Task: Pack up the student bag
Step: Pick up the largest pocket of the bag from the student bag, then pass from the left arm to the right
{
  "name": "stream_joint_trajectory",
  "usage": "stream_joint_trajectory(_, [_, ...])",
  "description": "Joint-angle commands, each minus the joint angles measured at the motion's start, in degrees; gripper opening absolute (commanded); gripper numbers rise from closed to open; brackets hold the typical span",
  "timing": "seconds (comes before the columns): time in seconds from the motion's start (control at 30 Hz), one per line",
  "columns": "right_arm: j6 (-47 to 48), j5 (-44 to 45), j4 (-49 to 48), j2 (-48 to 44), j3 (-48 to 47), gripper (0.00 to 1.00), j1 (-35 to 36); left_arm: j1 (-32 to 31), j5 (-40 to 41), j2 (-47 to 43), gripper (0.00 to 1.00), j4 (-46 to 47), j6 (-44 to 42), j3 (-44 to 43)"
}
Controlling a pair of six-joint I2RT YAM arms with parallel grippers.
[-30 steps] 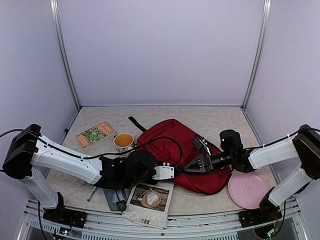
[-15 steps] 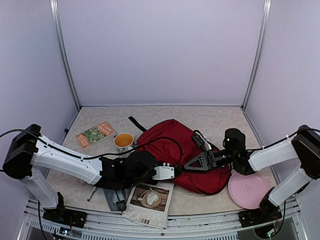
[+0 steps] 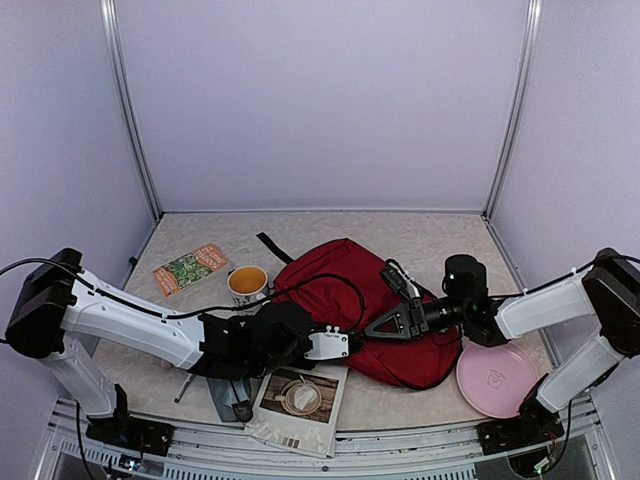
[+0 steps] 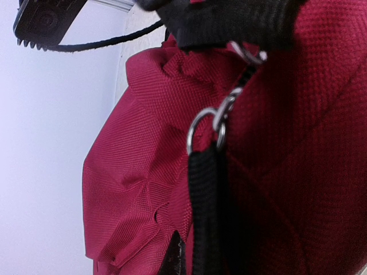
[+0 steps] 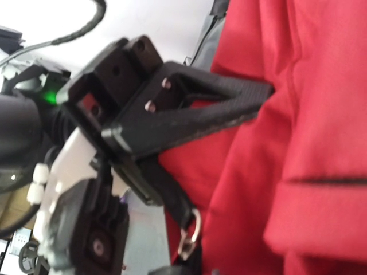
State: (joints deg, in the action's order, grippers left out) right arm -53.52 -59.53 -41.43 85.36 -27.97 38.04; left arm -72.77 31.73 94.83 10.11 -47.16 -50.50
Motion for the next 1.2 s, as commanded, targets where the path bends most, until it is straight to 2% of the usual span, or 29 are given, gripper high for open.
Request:
stream_joint_trajectory(0.0, [0.7,0.5,0.0,1.6,-2.1,0.22,0.8,-0.7,-1.3,-0.4,0.0,1.3,0.7,-0.6])
stream_joint_trajectory(0.1, [0.4,0.1,-0.6,2.2,-2.5,0.17,1.2,-0.7,-1.4,-0.4,0.0,1.3,0.8,-0.5])
stream_joint_trajectory(0.27, [0.1,-0.6,-1.8,1.3,-1.6,0.0,1.3,-0.7,-1.5,-0.4,0.0,1.4,0.9,-0.6])
stream_joint_trajectory(0.33, [0.7,-0.2,-0.6,-0.1,-1.1,0.0,1.3,-0.6,-1.5,-0.5,0.0,1.4,1.1,-0.5])
stream_joint_trajectory(0.57, [7.2,5.4,12.5,-7.4,0.1,0.0,0.8,-0.1,-2.7,0.1,0.02,-1.2,2.6,-2.1])
stream_joint_trajectory(0.6, [7.9,6.4,14.1,-8.4,0.4,0.0,0.8,0.0,-3.3,0.2,0.1,-1.9,2.9,-2.4])
stream_joint_trajectory(0.67, [9.2,8.7,17.2,-9.8,1.1,0.0,0.8,0.2,-4.1,0.4,0.38,-2.8,3.5,-3.1])
stream_joint_trajectory(0.73, [8.2,9.7,15.8,-10.4,2.6,0.0,0.8,0.4,-5.8,0.4,0.49,-4.4,4.7,-3.7])
stream_joint_trajectory(0.8, [7.1,9.8,14.3,-10.7,3.6,0.0,0.8,0.5,-10.7,0.2,0.58,-9.2,6.4,-5.3])
stream_joint_trajectory(0.9, [7.1,10.1,14.5,-11.4,4.0,0.0,0.8,0.6,-17.2,-1.1,0.64,-15.2,8.5,-6.9])
stream_joint_trajectory(0.97, [7.3,10.2,15.0,-12.0,4.2,0.0,0.8,1.0,-23.2,-2.2,0.73,-19.3,9.5,-8.3])
stream_joint_trajectory(1.07, [7.4,10.2,15.7,-12.6,4.1,0.0,0.8,1.6,-30.5,-4.1,0.82,-21.5,11.5,-10.3])
stream_joint_trajectory(1.17, [7.0,10.4,15.7,-12.9,4.4,0.0,0.8,2.7,-37.8,-6.5,0.87,-20.8,14.4,-11.8])
